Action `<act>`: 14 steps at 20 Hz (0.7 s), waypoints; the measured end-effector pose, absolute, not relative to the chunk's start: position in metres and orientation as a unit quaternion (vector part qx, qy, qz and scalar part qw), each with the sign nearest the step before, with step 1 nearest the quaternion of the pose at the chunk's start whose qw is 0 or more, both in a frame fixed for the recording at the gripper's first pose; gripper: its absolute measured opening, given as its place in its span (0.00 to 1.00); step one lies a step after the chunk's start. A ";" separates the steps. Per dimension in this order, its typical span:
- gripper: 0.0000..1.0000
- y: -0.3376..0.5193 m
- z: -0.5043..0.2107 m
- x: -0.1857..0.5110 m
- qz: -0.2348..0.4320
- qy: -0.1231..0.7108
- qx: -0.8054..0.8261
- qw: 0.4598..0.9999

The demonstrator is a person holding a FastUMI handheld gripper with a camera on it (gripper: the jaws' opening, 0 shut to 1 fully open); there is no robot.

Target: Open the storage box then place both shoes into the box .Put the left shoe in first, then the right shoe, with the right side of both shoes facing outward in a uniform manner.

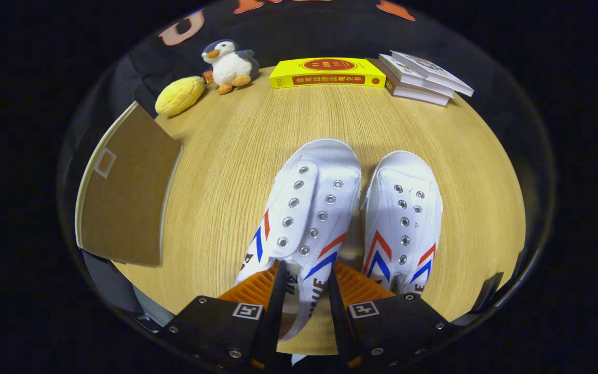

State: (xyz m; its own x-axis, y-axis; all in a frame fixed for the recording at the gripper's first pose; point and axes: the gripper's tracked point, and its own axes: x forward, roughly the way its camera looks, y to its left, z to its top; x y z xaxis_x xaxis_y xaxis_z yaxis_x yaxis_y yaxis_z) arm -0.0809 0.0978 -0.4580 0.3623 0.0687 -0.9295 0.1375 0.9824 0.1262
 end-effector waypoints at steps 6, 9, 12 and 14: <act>0.44 0.100 -0.462 -0.081 0.005 0.568 0.154 0.808; 0.31 0.094 -0.456 -0.080 -0.011 0.559 0.180 0.809; 0.13 0.095 -0.452 -0.085 -0.013 0.553 0.224 0.802; 0.08 0.096 -0.444 -0.081 -0.016 0.537 0.259 0.803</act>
State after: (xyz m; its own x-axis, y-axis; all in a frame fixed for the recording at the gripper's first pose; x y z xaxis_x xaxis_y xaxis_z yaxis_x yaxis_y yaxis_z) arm -0.0806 0.0963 -0.4445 0.4228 0.2536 -0.8700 0.3038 0.8649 0.3997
